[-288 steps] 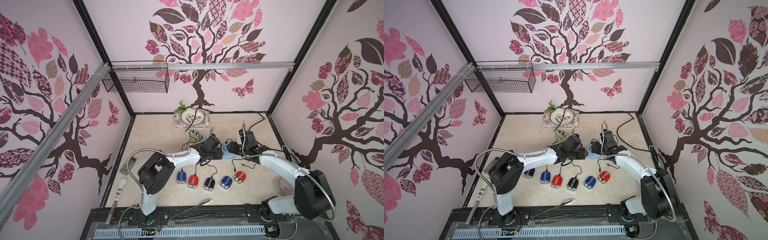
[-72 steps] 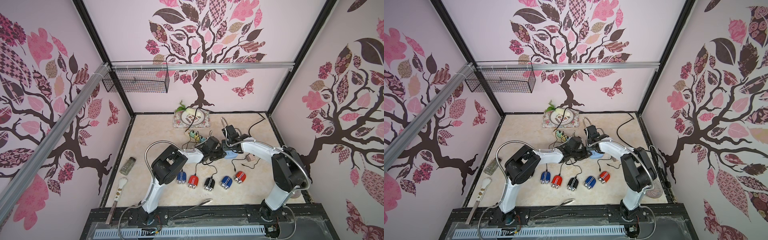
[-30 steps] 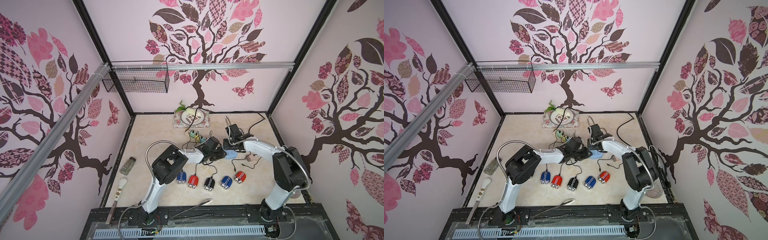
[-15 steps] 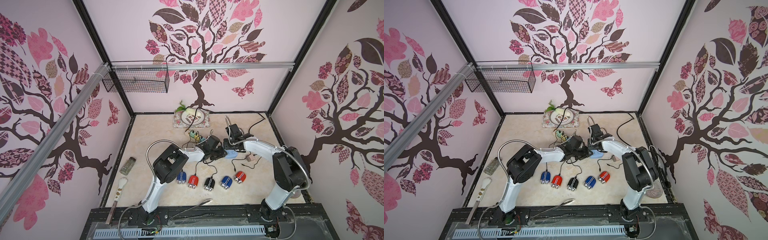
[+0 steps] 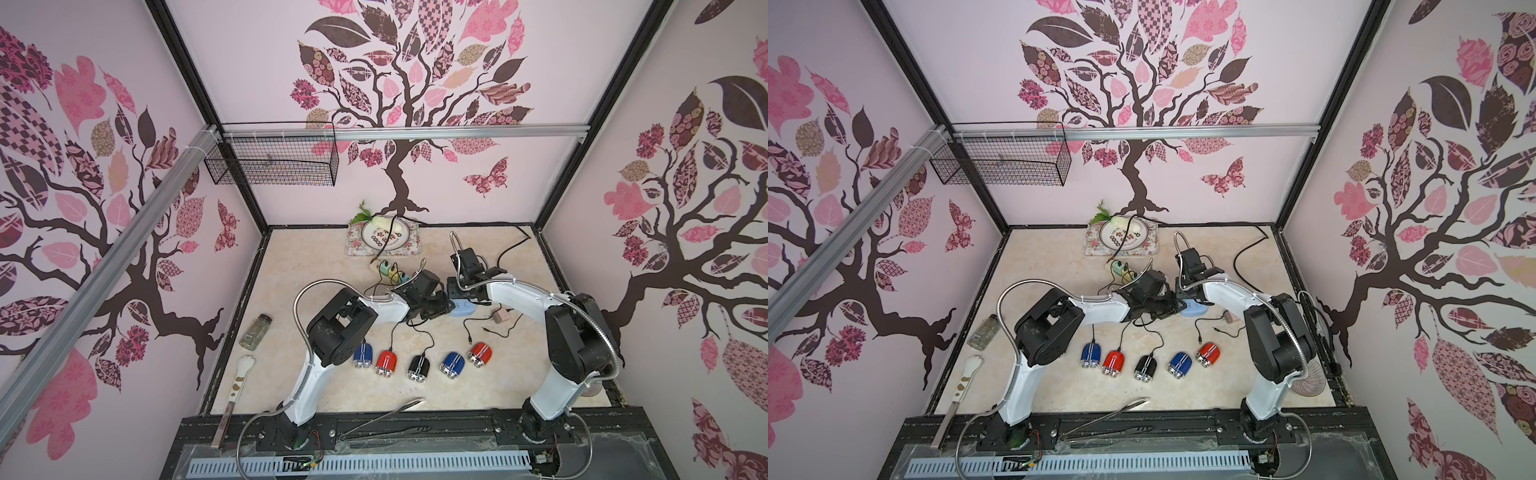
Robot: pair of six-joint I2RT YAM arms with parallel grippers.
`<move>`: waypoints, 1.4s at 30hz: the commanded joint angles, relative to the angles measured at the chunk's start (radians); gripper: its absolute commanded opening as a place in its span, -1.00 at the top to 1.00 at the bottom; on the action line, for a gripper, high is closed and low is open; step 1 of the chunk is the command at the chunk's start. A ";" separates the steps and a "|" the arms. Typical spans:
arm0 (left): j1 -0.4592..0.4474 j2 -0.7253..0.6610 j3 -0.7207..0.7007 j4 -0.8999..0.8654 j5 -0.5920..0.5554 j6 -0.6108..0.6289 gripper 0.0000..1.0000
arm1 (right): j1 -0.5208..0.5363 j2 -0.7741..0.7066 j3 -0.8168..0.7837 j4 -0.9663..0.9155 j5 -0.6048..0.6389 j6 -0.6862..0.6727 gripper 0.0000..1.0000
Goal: Unplug the electric shaver
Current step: Remove the plug from the socket.
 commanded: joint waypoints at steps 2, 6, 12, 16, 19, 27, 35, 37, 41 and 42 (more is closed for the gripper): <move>0.017 0.026 -0.012 -0.119 -0.114 0.032 0.18 | 0.037 0.020 0.025 0.017 -0.079 0.015 0.52; 0.019 0.033 0.003 -0.130 -0.120 0.042 0.16 | 0.036 0.019 0.025 0.016 -0.081 0.014 0.52; 0.019 0.002 -0.012 -0.144 -0.165 0.065 0.23 | 0.036 0.022 0.024 0.015 -0.070 0.014 0.52; 0.023 0.014 0.008 -0.160 -0.158 0.081 0.26 | 0.036 0.023 0.023 0.018 -0.079 0.015 0.52; 0.023 0.043 0.031 -0.160 -0.131 0.087 0.26 | 0.036 0.023 0.022 0.020 -0.081 0.016 0.52; 0.023 0.072 0.036 -0.194 -0.121 0.083 0.27 | 0.038 0.020 0.028 0.017 -0.088 0.014 0.52; 0.019 0.071 -0.025 -0.197 -0.109 0.057 0.31 | 0.050 0.014 0.064 0.000 -0.064 0.008 0.53; 0.011 0.075 -0.031 -0.197 -0.106 0.053 0.31 | 0.051 0.018 0.073 -0.005 -0.062 0.006 0.53; -0.008 0.087 -0.033 -0.213 -0.112 0.047 0.31 | 0.056 0.021 0.082 -0.018 -0.042 -0.002 0.52; -0.014 0.091 -0.032 -0.222 -0.117 0.046 0.30 | 0.056 0.018 0.082 -0.019 -0.038 -0.003 0.53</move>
